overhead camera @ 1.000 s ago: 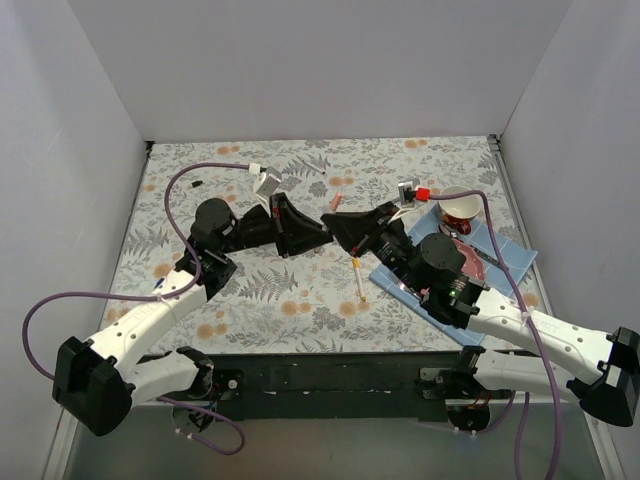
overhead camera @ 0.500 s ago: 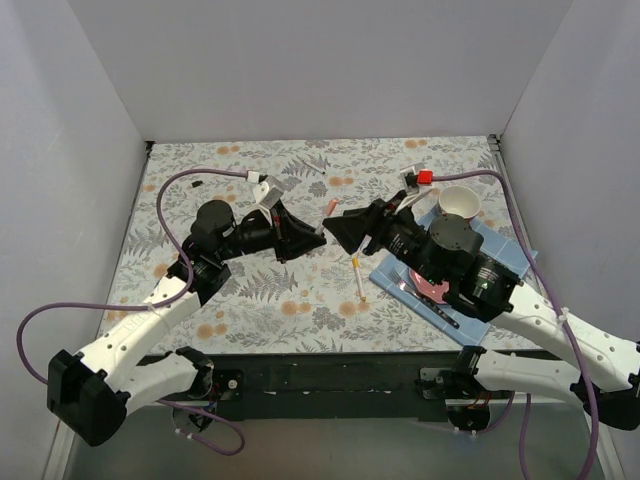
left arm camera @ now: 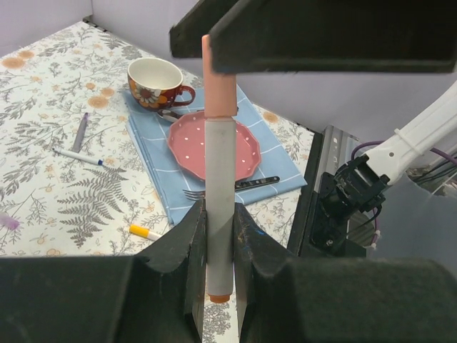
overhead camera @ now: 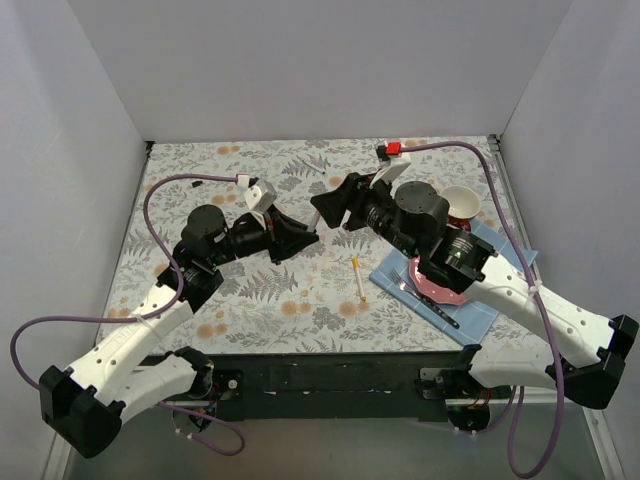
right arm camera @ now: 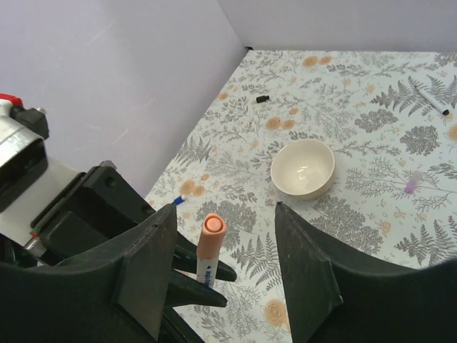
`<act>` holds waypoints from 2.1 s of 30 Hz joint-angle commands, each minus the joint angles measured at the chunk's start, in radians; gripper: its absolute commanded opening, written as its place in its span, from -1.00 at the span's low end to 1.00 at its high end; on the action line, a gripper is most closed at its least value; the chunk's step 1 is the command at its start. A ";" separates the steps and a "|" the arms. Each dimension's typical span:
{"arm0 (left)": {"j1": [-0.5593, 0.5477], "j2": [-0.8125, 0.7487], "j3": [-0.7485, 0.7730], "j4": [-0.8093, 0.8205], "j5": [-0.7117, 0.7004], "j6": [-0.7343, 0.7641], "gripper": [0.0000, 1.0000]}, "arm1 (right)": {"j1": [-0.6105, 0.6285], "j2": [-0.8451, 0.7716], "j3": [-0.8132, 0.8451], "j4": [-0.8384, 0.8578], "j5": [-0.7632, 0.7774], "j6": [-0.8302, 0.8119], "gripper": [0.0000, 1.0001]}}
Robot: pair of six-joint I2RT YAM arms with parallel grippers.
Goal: Insert the pens into the pen caps
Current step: Push the cap all the way onto the barrel until it clicks
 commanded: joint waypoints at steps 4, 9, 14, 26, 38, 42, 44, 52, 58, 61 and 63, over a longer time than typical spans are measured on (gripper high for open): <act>-0.007 -0.032 0.013 -0.009 -0.041 0.028 -1.00 | -0.011 0.014 0.020 0.089 -0.078 0.010 0.17; -0.007 -0.029 0.014 -0.012 -0.049 0.029 -1.00 | -0.011 0.019 0.002 0.102 -0.091 0.026 -0.02; -0.011 -0.027 0.020 -0.012 -0.051 0.031 -1.00 | -0.011 0.034 -0.003 0.101 -0.102 0.037 -0.15; -0.015 -0.016 0.083 -0.056 -0.169 0.080 -1.00 | -0.010 0.047 -0.058 0.065 -0.165 0.085 -0.97; -0.015 0.041 0.114 -0.033 -0.247 0.184 -1.00 | 0.013 0.074 -0.204 0.179 -0.401 0.200 -0.97; -0.015 0.036 0.128 -0.075 -0.247 0.256 -1.00 | 0.012 0.067 -0.251 0.125 -0.446 0.188 -0.97; -0.014 0.030 0.114 -0.073 -0.235 0.276 -1.00 | 0.007 0.053 -0.265 0.115 -0.452 0.168 -0.97; -0.015 0.027 0.106 -0.014 -0.138 0.241 -1.00 | 0.008 0.024 -0.356 0.260 -0.576 0.118 -0.97; -0.015 0.056 0.152 -0.017 -0.060 0.241 -1.00 | 0.007 0.030 -0.413 0.328 -0.670 0.120 -0.97; -0.014 0.048 0.142 -0.006 -0.023 0.233 -1.00 | 0.007 0.016 -0.405 0.268 -0.668 0.082 -0.97; -0.014 0.045 0.141 -0.024 0.000 0.238 -1.00 | 0.007 -0.001 -0.400 0.215 -0.650 0.020 -0.97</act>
